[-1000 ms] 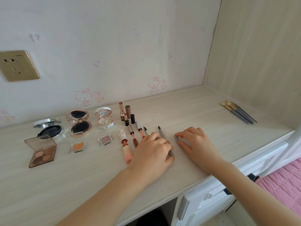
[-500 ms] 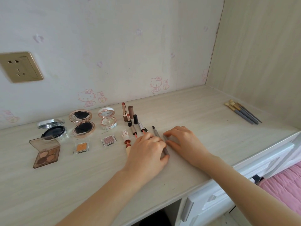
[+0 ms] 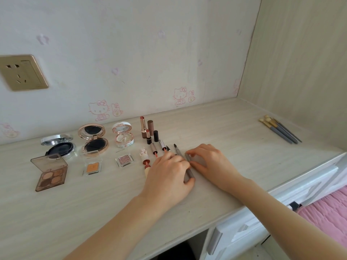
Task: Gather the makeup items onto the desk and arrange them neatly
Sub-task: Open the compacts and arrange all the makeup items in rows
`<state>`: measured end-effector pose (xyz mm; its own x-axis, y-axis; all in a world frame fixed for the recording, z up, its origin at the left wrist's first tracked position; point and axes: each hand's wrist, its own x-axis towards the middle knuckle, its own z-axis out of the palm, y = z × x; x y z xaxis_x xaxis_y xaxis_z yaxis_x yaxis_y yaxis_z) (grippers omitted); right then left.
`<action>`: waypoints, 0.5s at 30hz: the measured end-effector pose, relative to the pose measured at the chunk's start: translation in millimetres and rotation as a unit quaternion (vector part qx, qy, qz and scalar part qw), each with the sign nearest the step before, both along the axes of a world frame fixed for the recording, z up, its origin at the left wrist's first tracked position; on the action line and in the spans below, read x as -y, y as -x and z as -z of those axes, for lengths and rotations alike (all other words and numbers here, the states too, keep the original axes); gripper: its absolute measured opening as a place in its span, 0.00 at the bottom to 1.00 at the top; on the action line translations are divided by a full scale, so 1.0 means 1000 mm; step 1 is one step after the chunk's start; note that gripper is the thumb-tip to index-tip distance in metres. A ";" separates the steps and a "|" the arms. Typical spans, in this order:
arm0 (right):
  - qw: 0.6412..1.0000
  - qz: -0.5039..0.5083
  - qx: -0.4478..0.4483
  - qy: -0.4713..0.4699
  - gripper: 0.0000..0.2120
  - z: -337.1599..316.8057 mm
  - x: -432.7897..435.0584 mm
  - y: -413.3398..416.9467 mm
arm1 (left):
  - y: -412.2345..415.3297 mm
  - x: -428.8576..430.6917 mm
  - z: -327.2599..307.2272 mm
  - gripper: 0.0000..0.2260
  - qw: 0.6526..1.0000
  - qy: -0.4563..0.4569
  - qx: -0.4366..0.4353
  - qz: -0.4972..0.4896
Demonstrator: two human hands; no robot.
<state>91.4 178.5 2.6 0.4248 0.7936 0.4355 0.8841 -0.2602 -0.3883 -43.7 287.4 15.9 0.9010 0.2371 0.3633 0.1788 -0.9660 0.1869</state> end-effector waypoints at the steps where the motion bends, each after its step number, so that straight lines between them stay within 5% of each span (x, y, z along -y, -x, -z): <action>1: 1.000 0.002 0.000 0.000 0.13 -0.001 0.002 0.000 | 0.000 0.000 0.000 0.14 1.000 0.001 -0.002 -0.002; 15: 0.991 0.132 -0.018 0.011 0.11 -0.003 0.073 -0.043 | -0.062 0.028 -0.015 0.11 0.996 0.065 0.021 0.050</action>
<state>134.5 105.9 6.1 0.6341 0.6620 0.3996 0.7696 -0.4901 -0.4093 18.0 258.9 30.5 0.9069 0.1954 0.3734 0.0731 -0.9455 0.3172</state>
